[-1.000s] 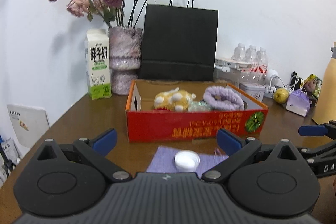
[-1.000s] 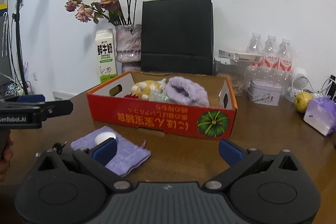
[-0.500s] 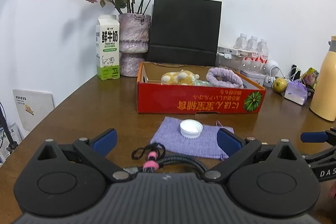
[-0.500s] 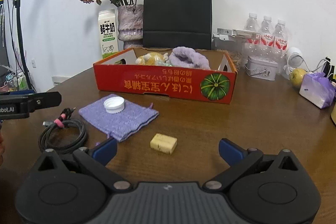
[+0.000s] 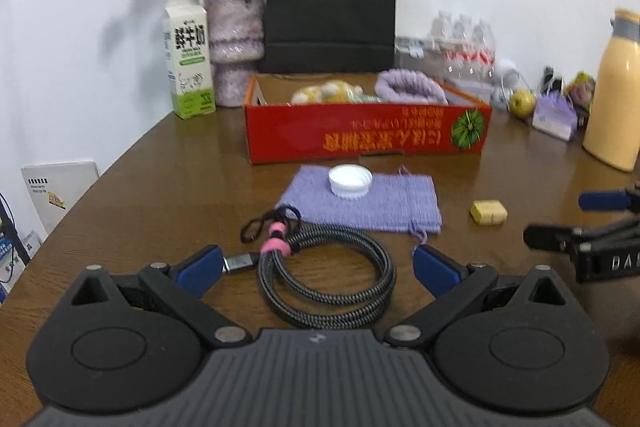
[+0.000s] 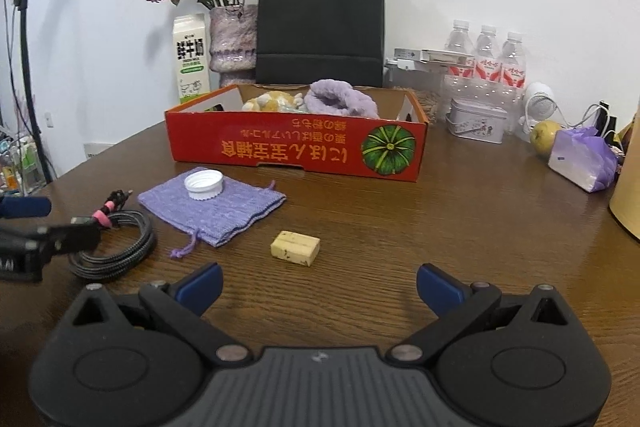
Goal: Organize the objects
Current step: 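Grasp the black braided cable with the left tool and lift it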
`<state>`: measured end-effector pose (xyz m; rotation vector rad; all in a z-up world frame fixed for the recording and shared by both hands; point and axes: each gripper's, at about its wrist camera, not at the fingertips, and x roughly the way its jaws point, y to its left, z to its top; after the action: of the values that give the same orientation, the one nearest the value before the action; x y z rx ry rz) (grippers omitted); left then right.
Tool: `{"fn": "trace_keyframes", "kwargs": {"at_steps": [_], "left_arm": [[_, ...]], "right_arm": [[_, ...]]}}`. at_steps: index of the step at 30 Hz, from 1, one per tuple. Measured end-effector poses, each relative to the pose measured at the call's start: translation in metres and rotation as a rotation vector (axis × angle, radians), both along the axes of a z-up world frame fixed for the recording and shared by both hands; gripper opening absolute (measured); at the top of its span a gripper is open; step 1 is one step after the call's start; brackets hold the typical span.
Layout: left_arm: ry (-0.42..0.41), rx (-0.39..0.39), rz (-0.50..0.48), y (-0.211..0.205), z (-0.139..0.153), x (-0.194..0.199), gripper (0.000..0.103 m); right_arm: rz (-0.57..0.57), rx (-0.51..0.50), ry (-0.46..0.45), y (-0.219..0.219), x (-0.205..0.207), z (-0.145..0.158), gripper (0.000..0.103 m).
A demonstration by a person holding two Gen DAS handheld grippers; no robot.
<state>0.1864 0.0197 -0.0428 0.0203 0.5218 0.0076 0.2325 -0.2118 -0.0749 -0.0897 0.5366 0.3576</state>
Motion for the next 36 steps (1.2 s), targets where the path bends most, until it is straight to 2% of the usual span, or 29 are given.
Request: {"fn": "trace_keyframes", "kwargs": {"at_steps": [9,15,19,22,30,32,34,36], "left_arm": [[0.146,0.009,-0.013,-0.001,-0.007,0.033,0.103],[0.245,0.089,-0.060,-0.003,-0.008,0.059,0.103],[0.258,0.061,-0.073,0.002,-0.010,0.063,0.103],[0.259,-0.001,-0.064,0.011,-0.013,0.062,0.103],[0.220,0.000,-0.064,0.011,-0.015,0.056,0.103],[0.201,0.000,-0.051,0.009,-0.016,0.051,0.100],[0.170,0.001,-0.045,0.007,-0.017,0.046,0.091],[0.154,0.003,-0.046,0.004,-0.016,0.042,0.091]], "right_arm": [[-0.009,0.025,0.038,-0.004,0.005,-0.004,0.103],[-0.017,0.054,0.069,-0.009,0.011,-0.005,0.103],[-0.017,0.056,0.075,-0.009,0.012,-0.006,0.103],[-0.013,0.056,0.080,-0.009,0.012,-0.006,0.103],[-0.014,0.060,0.100,-0.010,0.014,-0.008,0.103],[-0.015,0.062,0.108,-0.011,0.015,-0.009,0.103],[-0.015,0.062,0.114,-0.011,0.016,-0.010,0.103],[-0.012,0.063,0.123,-0.010,0.016,-0.010,0.103]]}}
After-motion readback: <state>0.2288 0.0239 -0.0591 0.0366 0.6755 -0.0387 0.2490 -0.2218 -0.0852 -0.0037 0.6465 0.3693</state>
